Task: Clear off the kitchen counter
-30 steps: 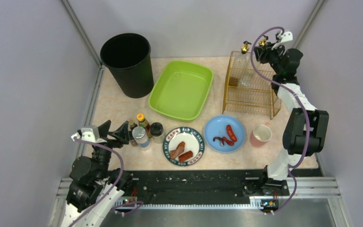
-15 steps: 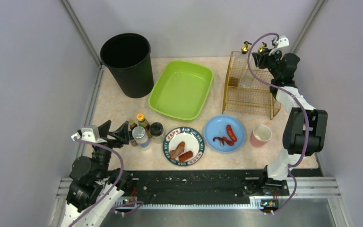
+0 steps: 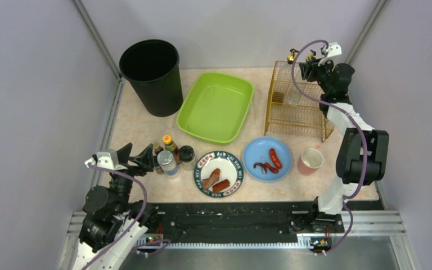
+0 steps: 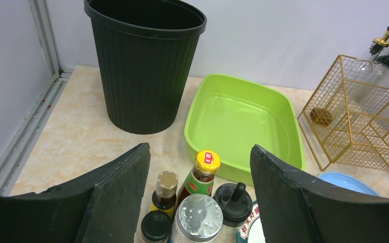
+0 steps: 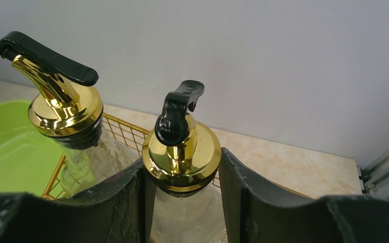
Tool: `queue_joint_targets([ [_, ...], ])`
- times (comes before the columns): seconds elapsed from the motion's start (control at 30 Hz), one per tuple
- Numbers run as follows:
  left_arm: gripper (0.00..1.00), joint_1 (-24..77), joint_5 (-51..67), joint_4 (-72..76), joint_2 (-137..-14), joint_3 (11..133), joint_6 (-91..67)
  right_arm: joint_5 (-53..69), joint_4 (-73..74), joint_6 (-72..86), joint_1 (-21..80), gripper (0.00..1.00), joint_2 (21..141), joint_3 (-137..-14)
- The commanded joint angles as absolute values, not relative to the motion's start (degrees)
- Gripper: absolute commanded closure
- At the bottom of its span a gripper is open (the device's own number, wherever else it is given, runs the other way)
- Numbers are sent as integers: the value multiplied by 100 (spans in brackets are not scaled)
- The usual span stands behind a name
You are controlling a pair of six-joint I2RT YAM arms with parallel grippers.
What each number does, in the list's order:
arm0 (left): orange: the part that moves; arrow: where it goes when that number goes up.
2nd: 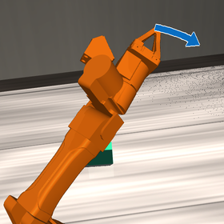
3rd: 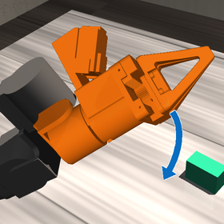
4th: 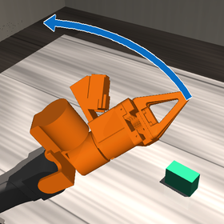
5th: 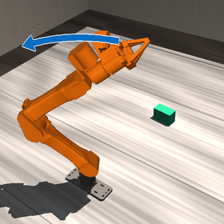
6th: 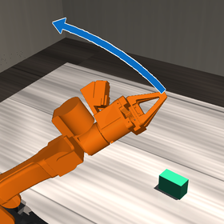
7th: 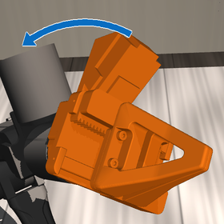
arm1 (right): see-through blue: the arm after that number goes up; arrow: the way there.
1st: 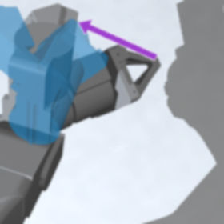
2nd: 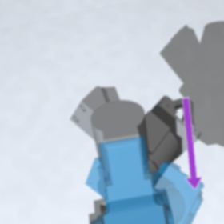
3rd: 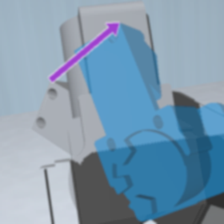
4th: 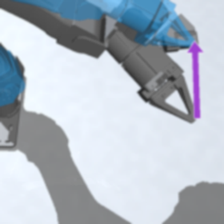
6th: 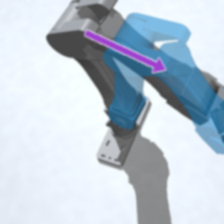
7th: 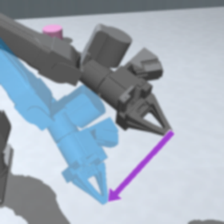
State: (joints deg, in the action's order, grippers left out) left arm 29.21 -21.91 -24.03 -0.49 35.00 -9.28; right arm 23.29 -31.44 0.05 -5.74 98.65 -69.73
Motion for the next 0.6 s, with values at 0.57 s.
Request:
queue_joint_targets([
  [0.57,23,2943,-2056,-2171,107,3463,-948,1511,-2731,-221,-278,25,8586,-7126],
])
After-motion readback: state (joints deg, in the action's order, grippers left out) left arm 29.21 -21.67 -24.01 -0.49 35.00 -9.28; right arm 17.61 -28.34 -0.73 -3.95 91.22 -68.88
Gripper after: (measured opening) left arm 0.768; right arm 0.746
